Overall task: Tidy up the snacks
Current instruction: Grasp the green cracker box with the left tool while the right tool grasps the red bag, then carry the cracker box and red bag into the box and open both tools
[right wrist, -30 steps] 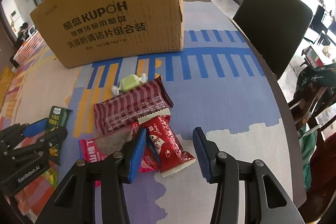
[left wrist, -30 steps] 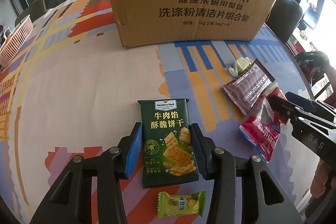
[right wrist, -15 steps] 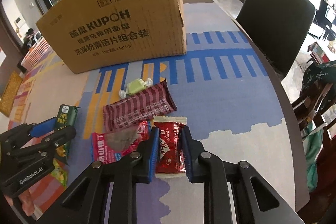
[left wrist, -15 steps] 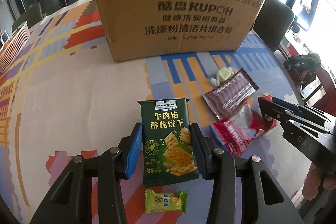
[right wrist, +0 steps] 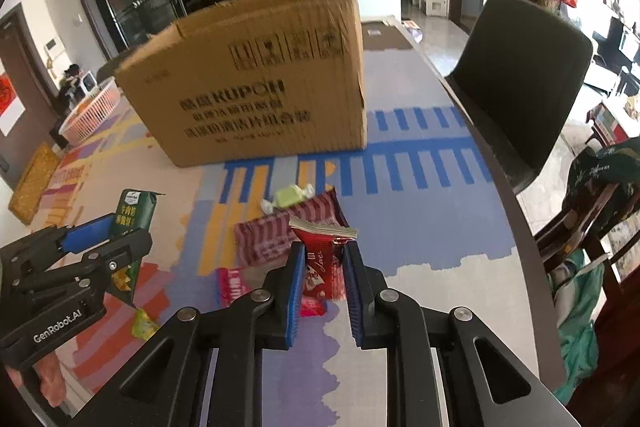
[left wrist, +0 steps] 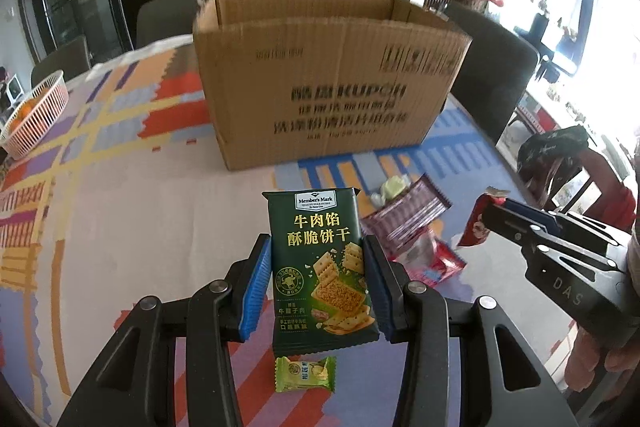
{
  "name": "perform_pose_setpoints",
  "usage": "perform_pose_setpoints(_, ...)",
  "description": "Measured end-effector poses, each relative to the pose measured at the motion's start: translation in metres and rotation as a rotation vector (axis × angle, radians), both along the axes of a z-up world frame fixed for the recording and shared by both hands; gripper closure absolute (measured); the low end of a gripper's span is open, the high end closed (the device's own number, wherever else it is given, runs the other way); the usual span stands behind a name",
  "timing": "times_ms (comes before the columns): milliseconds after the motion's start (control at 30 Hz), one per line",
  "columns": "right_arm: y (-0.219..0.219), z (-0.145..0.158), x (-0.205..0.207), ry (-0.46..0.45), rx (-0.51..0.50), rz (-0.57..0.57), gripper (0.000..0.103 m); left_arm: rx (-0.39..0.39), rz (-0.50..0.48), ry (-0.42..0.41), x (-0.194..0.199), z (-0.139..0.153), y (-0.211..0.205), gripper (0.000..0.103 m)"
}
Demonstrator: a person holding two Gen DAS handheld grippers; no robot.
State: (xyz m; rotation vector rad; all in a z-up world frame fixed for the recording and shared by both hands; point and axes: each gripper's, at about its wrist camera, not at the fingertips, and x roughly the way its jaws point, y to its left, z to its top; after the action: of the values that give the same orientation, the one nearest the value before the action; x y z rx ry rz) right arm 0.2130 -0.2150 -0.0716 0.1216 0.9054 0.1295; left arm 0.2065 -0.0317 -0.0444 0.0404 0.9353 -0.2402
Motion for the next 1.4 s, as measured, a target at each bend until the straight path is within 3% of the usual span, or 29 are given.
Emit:
perform_pose_setpoints(700,0.017,0.078,0.005,-0.195,0.047,0.064,0.083,-0.013,-0.008,-0.193,0.017,0.083,0.002,0.058)
perform_pose_setpoints(1033,0.029,0.122,0.035,-0.282,0.060,0.095,0.083,-0.010,0.005,-0.260,0.048,0.119,0.006,0.058)
perform_pose_setpoints(1400,0.036,0.147,0.073,-0.328,0.030,0.106,0.083,0.026,0.003,-0.295,0.090,0.139,0.007,0.058)
